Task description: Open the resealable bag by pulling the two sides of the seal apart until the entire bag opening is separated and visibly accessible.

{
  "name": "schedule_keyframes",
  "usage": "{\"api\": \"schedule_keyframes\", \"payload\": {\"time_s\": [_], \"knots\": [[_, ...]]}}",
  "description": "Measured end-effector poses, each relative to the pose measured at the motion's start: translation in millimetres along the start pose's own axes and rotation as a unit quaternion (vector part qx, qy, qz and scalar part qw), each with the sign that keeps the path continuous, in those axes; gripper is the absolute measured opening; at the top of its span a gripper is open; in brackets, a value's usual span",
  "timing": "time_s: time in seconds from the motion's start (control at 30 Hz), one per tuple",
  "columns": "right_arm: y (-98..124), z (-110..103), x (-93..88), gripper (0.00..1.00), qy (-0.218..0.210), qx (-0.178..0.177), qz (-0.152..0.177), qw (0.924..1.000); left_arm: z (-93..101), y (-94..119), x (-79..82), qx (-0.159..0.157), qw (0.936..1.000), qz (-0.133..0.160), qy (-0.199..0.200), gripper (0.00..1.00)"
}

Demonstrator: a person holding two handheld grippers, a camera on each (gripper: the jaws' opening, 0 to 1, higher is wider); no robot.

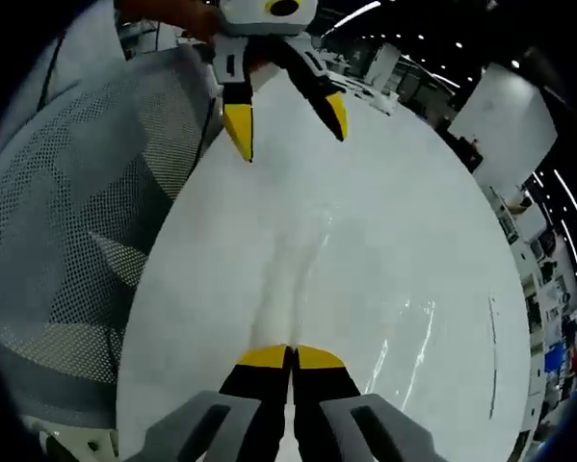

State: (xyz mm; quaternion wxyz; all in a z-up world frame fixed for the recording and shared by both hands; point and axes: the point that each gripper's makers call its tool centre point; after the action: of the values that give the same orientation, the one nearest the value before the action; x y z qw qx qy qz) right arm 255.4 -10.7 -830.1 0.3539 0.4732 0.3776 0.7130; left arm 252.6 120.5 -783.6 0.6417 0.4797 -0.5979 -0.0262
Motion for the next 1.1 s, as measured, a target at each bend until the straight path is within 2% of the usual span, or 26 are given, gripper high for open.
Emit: {"api": "schedule_keyframes", "payload": {"time_s": [0.13,0.27,0.5,0.67,0.73,0.83,1.1], "knots": [[6,-3,6.9,0.00,0.006,0.000,0.008,1.0000,4.0,-6,5.7,-0.010,0.9984,-0.001,-0.056,0.51],[12,-5,10.2,0.00,0.014,-0.001,0.014,0.9998,12.6,-12,11.5,-0.023,0.9920,-0.001,-0.124,0.43],[26,-3,14.5,0.00,0.035,-0.015,0.029,0.9989,21.8,-22,16.1,-0.037,0.9833,-0.001,-0.178,0.32],[35,0,21.0,0.00,0.041,-0.030,0.044,0.9977,25.1,-28,18.7,-0.041,0.9805,-0.002,-0.192,0.25],[37,1,22.3,0.00,0.054,-0.036,0.047,0.9968,27.3,-29,18.0,-0.046,0.9793,-0.008,-0.197,0.20],[39,1,23.3,0.00,0.049,-0.037,0.050,0.9968,29.4,-30,19.4,-0.048,0.9787,-0.005,-0.200,0.12],[42,2,20.9,0.00,0.023,-0.040,0.052,0.9976,27.7,-32,15.8,-0.049,0.9748,-0.015,-0.217,0.07]]}}
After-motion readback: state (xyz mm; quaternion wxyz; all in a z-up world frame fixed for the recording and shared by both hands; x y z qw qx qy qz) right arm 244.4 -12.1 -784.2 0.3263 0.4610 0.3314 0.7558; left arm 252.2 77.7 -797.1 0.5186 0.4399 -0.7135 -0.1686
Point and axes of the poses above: the point that each gripper's makers call its tool centre point, and the gripper's own axes: y roughly backward along the fingers, z roughly to its right, x roughly out of its top, and after that the axes turned 3 degrees about -z, right-handed
